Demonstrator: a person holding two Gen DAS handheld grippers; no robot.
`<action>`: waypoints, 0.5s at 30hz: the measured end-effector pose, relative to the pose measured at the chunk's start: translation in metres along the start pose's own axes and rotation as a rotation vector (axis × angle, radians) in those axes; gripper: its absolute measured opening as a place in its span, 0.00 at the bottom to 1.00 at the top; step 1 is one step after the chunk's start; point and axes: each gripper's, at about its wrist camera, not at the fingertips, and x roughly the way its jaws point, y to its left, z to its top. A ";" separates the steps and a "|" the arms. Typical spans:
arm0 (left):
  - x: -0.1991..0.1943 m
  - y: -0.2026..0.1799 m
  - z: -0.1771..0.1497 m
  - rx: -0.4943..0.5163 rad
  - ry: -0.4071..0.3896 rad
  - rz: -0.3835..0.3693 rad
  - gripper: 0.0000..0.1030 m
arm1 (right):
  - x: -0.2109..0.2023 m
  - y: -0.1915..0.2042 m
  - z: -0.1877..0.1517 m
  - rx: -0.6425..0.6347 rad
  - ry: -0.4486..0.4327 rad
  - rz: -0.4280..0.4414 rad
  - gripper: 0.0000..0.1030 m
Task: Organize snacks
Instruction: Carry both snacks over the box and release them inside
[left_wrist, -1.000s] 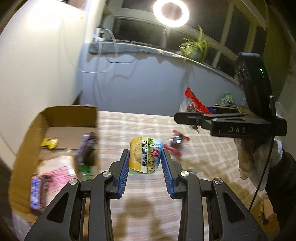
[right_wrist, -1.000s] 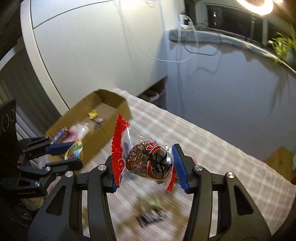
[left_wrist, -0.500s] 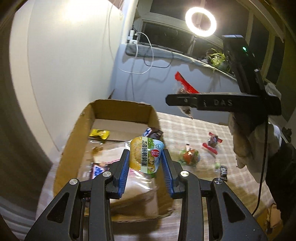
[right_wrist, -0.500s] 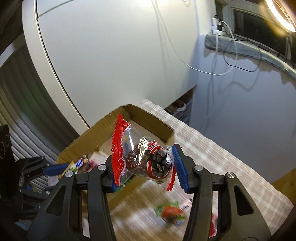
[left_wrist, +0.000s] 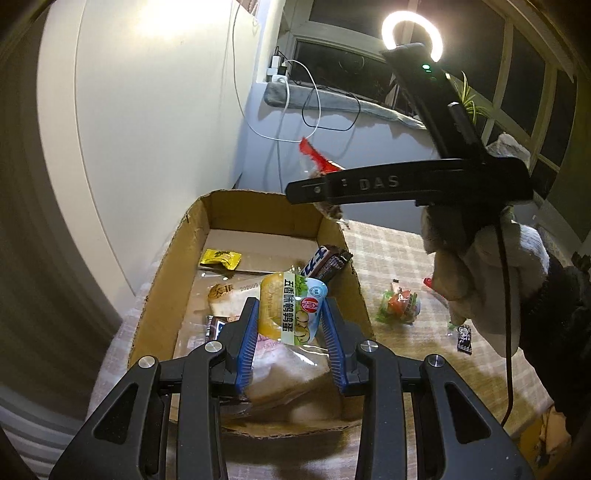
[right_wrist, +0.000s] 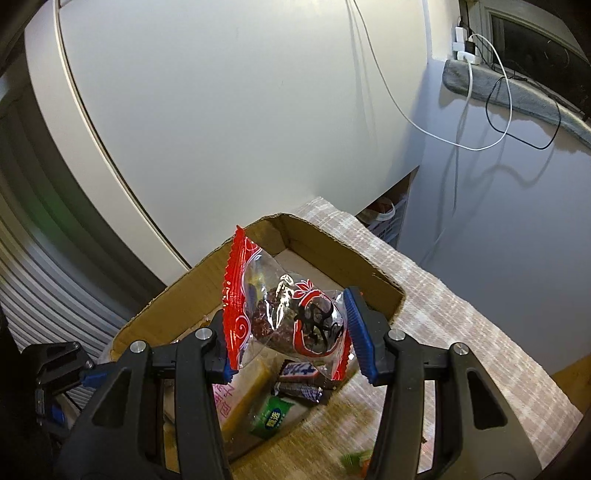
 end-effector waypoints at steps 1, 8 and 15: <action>0.000 0.000 0.000 -0.001 0.000 -0.002 0.32 | 0.001 0.000 0.000 0.001 0.002 0.001 0.50; 0.000 -0.001 0.000 0.005 0.004 0.000 0.33 | 0.009 0.007 0.002 -0.011 0.017 0.004 0.50; -0.003 -0.005 0.000 0.018 -0.008 0.014 0.53 | 0.005 0.013 0.002 -0.026 -0.002 -0.001 0.82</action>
